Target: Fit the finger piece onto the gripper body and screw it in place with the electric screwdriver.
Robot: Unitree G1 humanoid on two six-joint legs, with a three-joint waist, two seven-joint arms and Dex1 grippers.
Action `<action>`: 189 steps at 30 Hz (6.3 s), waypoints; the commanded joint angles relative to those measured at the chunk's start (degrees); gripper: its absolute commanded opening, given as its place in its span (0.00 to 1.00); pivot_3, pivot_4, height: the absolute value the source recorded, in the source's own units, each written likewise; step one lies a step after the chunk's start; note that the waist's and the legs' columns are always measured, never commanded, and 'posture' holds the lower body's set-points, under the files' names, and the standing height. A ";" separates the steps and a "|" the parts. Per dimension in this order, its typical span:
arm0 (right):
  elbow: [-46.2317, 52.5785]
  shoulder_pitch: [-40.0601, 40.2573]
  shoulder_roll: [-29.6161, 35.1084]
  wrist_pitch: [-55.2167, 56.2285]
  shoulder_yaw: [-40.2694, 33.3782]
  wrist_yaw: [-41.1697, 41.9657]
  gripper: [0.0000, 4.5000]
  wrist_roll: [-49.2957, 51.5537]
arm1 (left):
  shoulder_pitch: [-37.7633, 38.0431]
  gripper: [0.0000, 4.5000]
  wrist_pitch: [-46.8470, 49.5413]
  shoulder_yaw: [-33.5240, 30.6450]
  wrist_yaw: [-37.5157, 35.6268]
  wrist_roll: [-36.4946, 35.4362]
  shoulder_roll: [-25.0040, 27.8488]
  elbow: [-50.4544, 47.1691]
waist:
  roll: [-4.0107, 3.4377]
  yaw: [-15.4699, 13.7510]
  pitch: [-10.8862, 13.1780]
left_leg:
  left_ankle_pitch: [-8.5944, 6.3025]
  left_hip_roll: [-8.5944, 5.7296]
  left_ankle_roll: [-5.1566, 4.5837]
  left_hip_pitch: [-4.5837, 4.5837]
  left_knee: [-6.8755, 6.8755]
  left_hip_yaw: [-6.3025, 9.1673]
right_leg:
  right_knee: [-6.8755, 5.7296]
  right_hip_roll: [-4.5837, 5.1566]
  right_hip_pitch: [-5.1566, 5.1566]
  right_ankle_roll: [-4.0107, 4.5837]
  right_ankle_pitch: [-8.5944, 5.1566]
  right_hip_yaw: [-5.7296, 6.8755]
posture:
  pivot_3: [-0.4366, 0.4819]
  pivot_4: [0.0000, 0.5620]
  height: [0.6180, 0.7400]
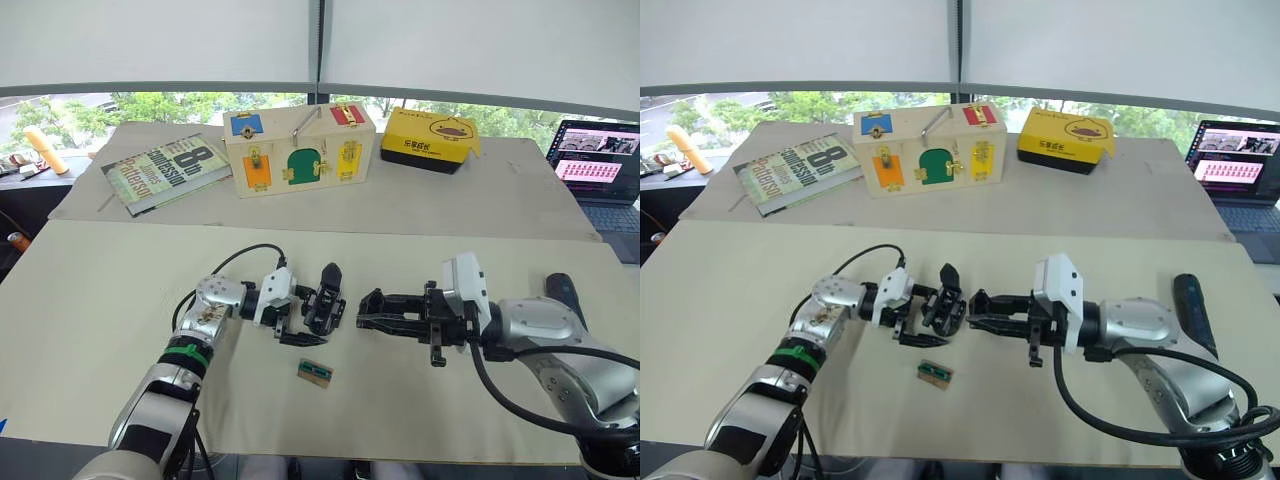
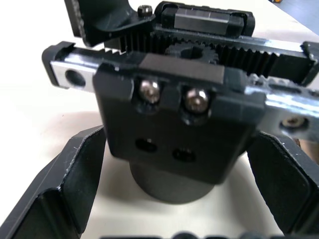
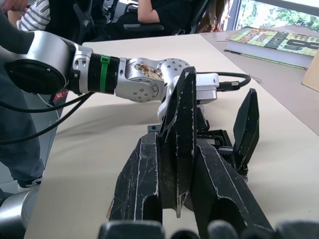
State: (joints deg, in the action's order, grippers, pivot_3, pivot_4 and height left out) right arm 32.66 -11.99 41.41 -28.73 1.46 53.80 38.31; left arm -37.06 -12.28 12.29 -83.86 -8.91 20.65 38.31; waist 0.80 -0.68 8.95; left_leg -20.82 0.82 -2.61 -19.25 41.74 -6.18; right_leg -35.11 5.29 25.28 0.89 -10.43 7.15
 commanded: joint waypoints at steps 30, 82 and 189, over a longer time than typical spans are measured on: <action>-13.67 -8.52 -16.84 10.94 15.02 -1.43 0.09 -17.74 | 2.67 0.51 4.04 1.32 3.21 3.08 1.84 -3.77 | -0.02 0.46 -0.02 | 0.02 0.01 -0.02 0.05 0.09 -0.03 | -0.07 -0.02 -0.03 0.00 0.05 -0.04 | 0.48 0.27 1.00; -15.35 -6.38 -16.17 -4.89 20.37 -7.53 0.09 -20.07 | 5.86 0.51 6.17 1.60 5.12 2.31 3.16 -7.18 | -0.13 1.35 -0.80 | 0.01 0.04 -0.04 0.31 0.05 -0.02 | -0.09 0.02 -0.22 0.01 0.05 -0.12 | 0.48 0.27 1.00; -24.89 13.21 18.12 -21.52 -32.98 -6.19 0.44 0.79 | 19.66 1.00 30.93 -19.55 1.05 -31.24 24.14 -50.92 | -0.93 0.36 -0.15 | -0.04 -0.09 -0.21 0.84 -0.81 -0.87 | 0.12 -0.07 -0.07 -0.35 -0.17 -1.62 | 0.48 0.27 1.00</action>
State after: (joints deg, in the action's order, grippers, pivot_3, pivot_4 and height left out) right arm -1.01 1.68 57.82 -50.34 -27.10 44.17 34.95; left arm -17.86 21.70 -5.82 -81.46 -41.44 44.39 -13.65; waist -0.14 -0.33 8.81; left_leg -20.86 0.74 -2.79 -18.40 40.91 -7.12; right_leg -35.01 5.18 25.21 0.53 -10.61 5.53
